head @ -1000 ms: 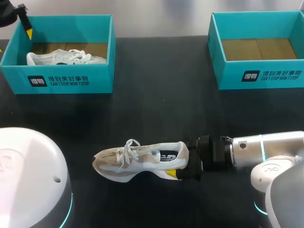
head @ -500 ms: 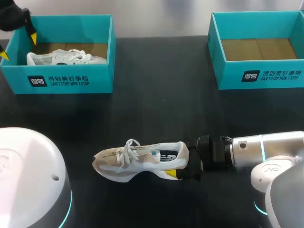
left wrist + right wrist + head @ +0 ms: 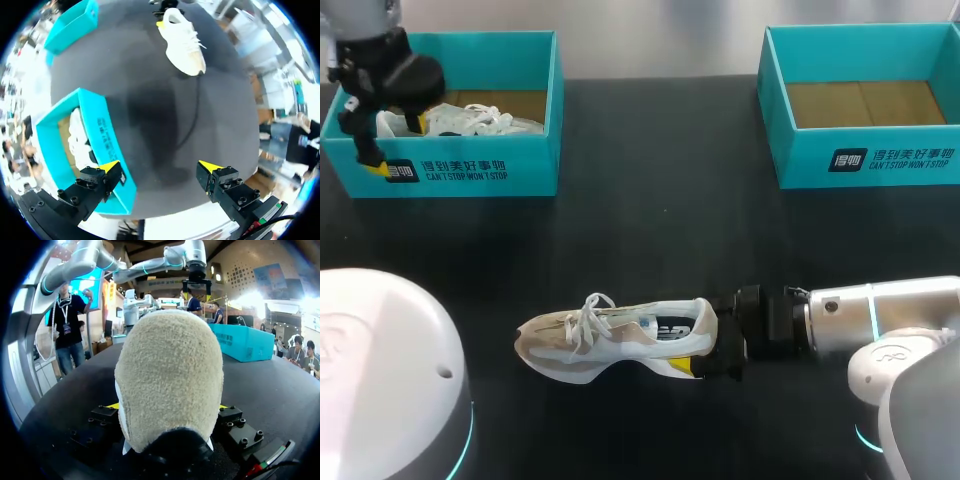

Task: Take the shoe out of the shoebox, open the shoe tongue, remove and reinsert the insole, then place the shoe into the shoebox

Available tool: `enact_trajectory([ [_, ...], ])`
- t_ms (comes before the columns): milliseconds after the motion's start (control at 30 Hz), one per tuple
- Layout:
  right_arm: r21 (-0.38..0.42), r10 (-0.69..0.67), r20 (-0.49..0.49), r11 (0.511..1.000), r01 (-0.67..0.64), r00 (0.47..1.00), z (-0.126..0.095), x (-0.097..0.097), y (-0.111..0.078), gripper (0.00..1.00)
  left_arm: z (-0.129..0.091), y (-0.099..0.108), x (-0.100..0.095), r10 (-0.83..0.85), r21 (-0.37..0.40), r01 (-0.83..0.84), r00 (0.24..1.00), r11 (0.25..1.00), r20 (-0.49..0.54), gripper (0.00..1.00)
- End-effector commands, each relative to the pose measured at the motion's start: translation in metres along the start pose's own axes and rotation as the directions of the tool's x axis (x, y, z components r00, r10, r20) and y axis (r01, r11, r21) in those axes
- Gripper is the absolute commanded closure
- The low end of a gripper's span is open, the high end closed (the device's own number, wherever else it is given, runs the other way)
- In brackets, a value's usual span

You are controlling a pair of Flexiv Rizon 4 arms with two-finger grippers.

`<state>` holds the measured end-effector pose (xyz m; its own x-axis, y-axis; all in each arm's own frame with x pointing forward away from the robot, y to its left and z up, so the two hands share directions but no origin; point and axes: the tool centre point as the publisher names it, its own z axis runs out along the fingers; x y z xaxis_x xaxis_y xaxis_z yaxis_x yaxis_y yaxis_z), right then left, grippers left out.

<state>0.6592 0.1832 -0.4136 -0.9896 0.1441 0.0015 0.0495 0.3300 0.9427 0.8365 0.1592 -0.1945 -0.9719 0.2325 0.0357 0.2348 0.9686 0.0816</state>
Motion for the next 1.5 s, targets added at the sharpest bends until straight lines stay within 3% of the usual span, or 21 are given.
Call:
enact_trajectory([
  [33, 0.005, 0.001, -0.001, 1.0, -0.001, 1.0, 0.002, 0.0, -0.001, 1.0, -0.001, -0.002, -0.002, -0.007, -0.014, 0.007, 1.0, 1.0, -0.006, 0.0],
  [200, 0.005, 0.001, -0.001, 1.0, -0.001, 1.0, 0.002, 0.0, -0.001, 1.0, -0.001, -0.002, -0.002, -0.007, -0.014, 0.007, 1.0, 1.0, -0.006, 0.0],
  [300, 0.005, 0.001, -0.001, 1.0, -0.001, 1.0, 0.002, 0.0, -0.001, 1.0, 0.004, -0.021, 0.014, -0.183, 0.039, 0.183, 0.983, 0.982, -0.015, 0.0],
  [400, 0.005, 0.001, -0.001, 1.0, -0.001, 1.0, 0.002, 0.0, -0.001, 1.0, 0.004, -0.043, 0.03, -0.406, 0.039, 0.406, 0.914, 0.913, -0.019, 0.0],
  [600, 0.005, 0.001, -0.001, 1.0, -0.001, 1.0, 0.002, 0.0, -0.001, 1.0, 0.01, -0.079, 0.058, -0.644, 0.034, 0.645, 0.764, 0.763, -0.041, 0.0],
  [700, 0.005, 0.001, -0.001, 1.0, -0.001, 1.0, 0.002, 0.0, -0.001, 1.0, 0.017, -0.096, 0.073, -0.756, 0.035, 0.756, 0.654, 0.653, -0.033, 0.0],
  [900, 0.005, 0.001, -0.001, 1.0, -0.001, 1.0, 0.002, 0.0, -0.001, 1.0, 0.029, -0.134, 0.099, -0.827, 0.122, 0.83, 0.555, 0.544, -0.088, 0.0],
  [1400, 0.005, 0.001, -0.001, 1.0, -0.001, 1.0, 0.002, 0.0, -0.001, 1.0, 0.029, -0.134, 0.099, -0.827, 0.122, 0.83, 0.555, 0.544, -0.088, 0.0],
  [1433, 0.005, 0.001, -0.001, 1.0, -0.001, 1.0, 0.002, 0.0, -0.001, 1.0, 0.032, -0.144, 0.098, -0.86, 0.091, 0.866, 0.499, 0.492, -0.102, 0.0],
  [1500, 0.005, 0.001, -0.001, 1.0, -0.001, 1.0, 0.002, 0.0, -0.001, 1.0, 0.036, -0.162, 0.102, -0.88, 0.09, 0.888, 0.46, 0.452, -0.12, 0.0],
])
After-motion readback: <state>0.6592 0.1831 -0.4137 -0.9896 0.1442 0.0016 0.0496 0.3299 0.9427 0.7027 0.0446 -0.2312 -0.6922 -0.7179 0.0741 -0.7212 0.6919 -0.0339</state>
